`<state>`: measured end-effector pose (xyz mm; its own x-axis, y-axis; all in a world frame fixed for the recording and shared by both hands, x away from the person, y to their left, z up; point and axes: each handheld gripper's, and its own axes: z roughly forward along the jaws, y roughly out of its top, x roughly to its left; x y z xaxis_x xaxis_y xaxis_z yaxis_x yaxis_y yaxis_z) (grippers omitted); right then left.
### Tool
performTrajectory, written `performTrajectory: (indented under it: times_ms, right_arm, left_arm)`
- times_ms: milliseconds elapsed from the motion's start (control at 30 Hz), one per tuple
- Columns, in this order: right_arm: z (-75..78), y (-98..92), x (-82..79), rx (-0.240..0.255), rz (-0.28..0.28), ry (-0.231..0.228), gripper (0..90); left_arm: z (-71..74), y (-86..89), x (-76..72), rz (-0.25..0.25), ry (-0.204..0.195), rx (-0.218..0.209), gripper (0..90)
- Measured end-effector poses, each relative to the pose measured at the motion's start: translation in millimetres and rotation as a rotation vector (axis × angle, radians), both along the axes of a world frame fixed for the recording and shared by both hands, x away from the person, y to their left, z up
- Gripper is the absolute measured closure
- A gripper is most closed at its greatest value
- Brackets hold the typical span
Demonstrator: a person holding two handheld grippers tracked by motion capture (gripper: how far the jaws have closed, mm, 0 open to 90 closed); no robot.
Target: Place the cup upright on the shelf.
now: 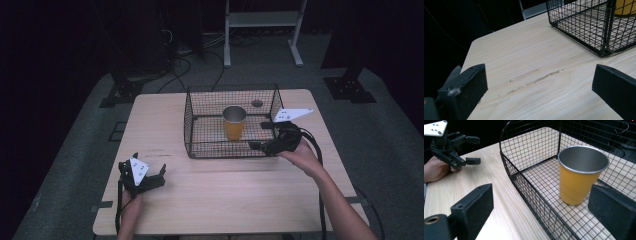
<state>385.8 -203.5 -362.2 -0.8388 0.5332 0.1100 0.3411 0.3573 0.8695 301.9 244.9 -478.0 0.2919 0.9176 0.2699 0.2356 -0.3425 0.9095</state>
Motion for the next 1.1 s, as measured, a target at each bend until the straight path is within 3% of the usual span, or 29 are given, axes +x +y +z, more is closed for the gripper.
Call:
performTrajectory:
  times_ms: [567, 1100]
  right_arm:
    - [-15.8, -18.7, -24.8, 0.020, -0.011, 0.005, 5.7]
    - [-32.5, -33.3, -46.9, 0.010, -0.038, 0.002, 5.7]
  left_arm:
    - [0.0, -0.2, -0.1, 0.000, 0.000, 0.003, 0.0]
    - [-0.1, -0.4, -0.1, 0.001, -0.001, 0.002, 0.0]
